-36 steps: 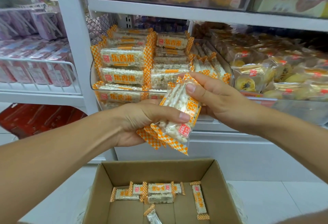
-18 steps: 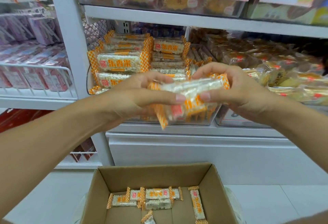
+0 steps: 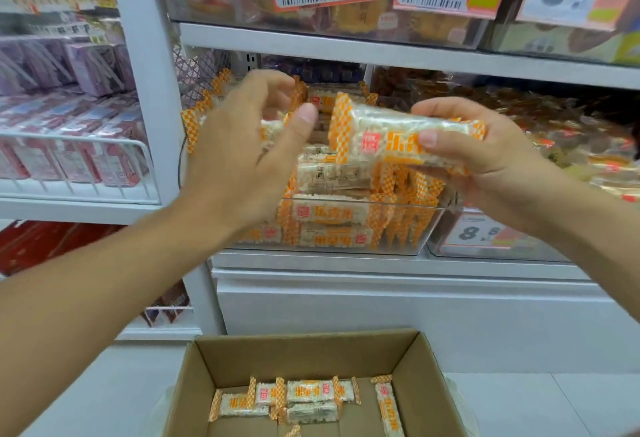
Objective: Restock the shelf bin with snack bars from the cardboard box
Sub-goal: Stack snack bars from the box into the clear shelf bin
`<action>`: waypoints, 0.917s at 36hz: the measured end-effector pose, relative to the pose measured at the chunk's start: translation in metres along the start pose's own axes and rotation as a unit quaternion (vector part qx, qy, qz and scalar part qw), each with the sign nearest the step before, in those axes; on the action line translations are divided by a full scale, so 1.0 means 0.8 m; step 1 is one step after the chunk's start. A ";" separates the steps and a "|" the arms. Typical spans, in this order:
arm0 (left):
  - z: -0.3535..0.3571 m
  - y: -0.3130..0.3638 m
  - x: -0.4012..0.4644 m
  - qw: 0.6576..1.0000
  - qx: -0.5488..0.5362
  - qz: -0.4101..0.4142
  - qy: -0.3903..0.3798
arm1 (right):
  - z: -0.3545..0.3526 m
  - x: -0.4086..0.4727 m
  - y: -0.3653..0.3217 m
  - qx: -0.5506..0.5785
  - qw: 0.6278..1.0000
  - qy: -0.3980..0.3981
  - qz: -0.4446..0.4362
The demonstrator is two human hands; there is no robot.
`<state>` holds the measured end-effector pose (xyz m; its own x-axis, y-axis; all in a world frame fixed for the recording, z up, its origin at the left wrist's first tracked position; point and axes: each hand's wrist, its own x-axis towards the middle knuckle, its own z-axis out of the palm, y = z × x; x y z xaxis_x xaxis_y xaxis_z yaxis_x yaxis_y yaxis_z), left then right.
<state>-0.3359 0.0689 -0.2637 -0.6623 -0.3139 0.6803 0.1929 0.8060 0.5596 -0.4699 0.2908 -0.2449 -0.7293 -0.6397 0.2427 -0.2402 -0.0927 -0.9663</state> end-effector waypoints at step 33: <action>-0.006 -0.087 0.018 0.918 0.391 0.034 -0.062 | 0.031 0.198 0.018 -0.628 0.770 -0.101 0.039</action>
<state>-0.3555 0.0054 -0.2904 -0.7546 -0.2296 0.6147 -0.3094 0.9506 -0.0247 -0.5730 0.1690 -0.2227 -0.6892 -0.7231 0.0466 -0.7234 0.6831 -0.0999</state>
